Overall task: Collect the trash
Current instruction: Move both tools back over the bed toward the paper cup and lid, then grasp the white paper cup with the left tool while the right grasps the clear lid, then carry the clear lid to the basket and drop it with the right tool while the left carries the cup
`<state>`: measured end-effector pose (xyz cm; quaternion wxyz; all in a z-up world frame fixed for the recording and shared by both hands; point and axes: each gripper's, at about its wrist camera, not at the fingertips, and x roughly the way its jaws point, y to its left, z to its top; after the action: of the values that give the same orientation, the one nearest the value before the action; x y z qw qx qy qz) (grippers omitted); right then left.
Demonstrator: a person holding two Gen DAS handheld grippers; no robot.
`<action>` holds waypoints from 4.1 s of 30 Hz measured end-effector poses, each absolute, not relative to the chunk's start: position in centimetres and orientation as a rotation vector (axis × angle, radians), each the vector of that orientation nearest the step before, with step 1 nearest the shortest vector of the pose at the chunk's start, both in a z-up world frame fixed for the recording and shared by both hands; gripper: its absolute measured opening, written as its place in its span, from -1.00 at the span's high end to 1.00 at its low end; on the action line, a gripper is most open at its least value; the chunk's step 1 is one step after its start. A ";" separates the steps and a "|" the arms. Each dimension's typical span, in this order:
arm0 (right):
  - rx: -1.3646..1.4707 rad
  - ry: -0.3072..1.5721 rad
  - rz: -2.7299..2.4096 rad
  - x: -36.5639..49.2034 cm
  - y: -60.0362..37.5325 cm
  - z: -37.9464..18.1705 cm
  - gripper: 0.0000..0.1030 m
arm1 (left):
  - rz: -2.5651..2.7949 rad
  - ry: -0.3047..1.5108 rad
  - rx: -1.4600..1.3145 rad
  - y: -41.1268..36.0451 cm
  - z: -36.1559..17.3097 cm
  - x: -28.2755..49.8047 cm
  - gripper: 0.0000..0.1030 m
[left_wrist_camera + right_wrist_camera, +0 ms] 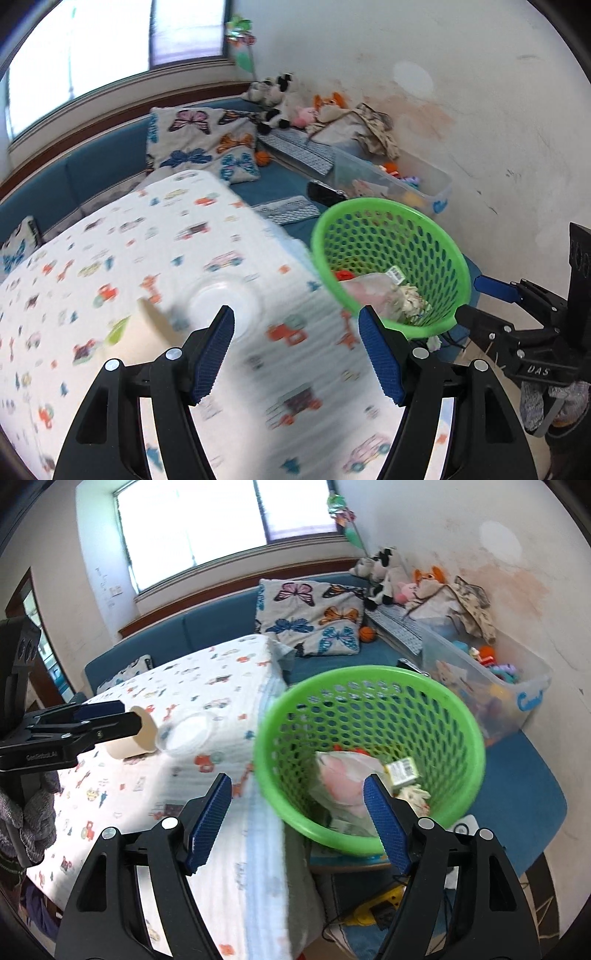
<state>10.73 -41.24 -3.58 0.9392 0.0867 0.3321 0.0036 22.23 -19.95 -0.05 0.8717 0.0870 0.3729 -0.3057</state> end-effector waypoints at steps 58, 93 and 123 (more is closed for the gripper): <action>-0.024 0.872 0.280 25.3 -26.3 -8.9 -0.47 | -0.347 0.868 0.065 1.1 -5.3 23.8 -0.40; -0.097 0.914 0.327 29.1 -27.3 -10.4 -0.68 | -0.709 0.820 0.501 -9.5 -5.9 29.9 -0.62; 0.024 0.864 0.251 23.7 -31.9 -7.5 -0.67 | -0.740 0.839 0.495 -12.6 -7.3 30.5 -0.19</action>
<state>23.74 -31.90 -7.52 0.9005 0.0116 0.4175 0.1211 30.48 -12.62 -7.35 0.8187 0.2325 0.3937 -0.3474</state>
